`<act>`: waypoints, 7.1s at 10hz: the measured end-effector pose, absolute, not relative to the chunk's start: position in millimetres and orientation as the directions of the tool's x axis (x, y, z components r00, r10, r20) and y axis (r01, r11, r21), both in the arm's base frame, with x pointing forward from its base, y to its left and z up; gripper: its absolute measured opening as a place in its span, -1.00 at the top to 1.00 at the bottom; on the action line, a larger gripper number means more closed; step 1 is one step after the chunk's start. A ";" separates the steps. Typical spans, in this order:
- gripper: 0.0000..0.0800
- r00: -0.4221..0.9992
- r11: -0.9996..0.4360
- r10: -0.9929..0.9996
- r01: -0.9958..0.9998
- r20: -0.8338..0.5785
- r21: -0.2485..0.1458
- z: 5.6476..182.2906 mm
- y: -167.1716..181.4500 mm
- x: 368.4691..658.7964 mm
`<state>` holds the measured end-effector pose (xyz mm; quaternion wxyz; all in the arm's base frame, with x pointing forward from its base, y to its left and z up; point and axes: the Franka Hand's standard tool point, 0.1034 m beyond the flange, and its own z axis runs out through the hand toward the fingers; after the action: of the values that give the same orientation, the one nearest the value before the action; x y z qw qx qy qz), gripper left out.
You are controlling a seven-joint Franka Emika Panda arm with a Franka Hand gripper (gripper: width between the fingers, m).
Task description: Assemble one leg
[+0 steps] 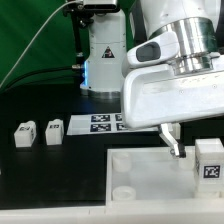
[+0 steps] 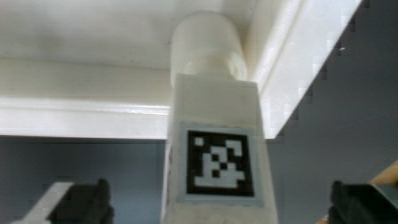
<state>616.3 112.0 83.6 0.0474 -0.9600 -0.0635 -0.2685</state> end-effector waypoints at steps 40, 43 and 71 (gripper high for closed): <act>0.27 -0.008 0.006 -0.987 -1.000 -0.160 0.009 73.9 95.7 628.6; -0.34 0.232 -0.231 -0.960 -0.973 -0.155 -0.027 72.8 102.0 627.1; -0.62 0.762 -0.747 -0.643 -0.646 -0.073 -0.155 70.7 109.5 624.2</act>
Offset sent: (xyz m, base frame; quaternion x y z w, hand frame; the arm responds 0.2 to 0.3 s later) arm 0.0000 0.0000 0.0000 0.0000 0.0000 0.0000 1.0000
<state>624.2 109.5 70.7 0.0858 -0.9347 0.3449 0.0074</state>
